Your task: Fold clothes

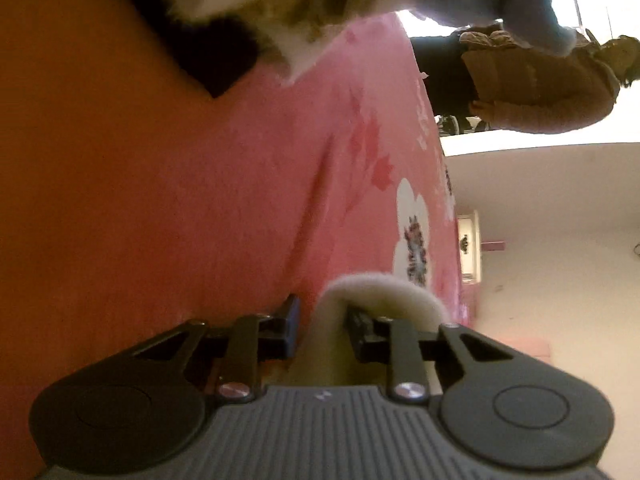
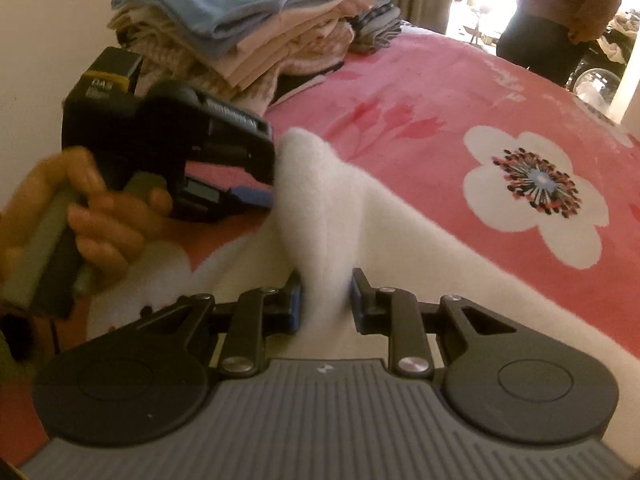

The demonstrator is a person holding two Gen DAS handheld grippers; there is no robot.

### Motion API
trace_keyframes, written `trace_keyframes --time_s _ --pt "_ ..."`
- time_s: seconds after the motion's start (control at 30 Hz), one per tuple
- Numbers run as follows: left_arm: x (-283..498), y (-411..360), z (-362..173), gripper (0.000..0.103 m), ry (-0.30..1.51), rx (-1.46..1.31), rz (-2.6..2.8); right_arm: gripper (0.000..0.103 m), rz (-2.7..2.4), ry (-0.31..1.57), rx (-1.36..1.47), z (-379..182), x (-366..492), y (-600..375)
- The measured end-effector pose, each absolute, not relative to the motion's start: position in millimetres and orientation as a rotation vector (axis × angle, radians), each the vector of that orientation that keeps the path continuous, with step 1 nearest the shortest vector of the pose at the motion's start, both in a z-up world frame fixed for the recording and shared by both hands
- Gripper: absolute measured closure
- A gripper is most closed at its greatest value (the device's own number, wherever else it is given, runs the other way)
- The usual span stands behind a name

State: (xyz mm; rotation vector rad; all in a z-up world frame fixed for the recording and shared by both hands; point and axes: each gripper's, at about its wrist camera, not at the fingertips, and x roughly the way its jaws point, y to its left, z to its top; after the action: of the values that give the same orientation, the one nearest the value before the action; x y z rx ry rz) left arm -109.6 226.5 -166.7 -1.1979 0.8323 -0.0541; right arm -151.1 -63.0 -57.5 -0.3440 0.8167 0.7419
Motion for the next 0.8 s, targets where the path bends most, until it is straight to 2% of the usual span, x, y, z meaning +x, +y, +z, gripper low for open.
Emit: trace_keyframes --time_s 0.2,0.33,0.43,0.63,0.8 --pt "-108 225 -171 0.078 0.822 -1.225 -0.011 0.078 0.803 0.846 -0.277 -58 -152 -69" --pt "-121 230 -159 0.076 0.780 -1.186 0.005 0.060 0.846 0.863 -0.247 -61 -158 -69" --pt "-135 236 -144 0.064 0.731 -1.122 0.017 0.049 0.877 0.875 -0.163 -57 -163 -77" --pt "-165 233 -110 0.063 0.679 -0.953 0.034 0.050 0.887 0.870 -0.017 -37 -176 -106" --pt "-178 171 -52 0.063 0.562 -0.534 -0.076 0.050 0.812 0.803 0.009 -12 -191 -145"
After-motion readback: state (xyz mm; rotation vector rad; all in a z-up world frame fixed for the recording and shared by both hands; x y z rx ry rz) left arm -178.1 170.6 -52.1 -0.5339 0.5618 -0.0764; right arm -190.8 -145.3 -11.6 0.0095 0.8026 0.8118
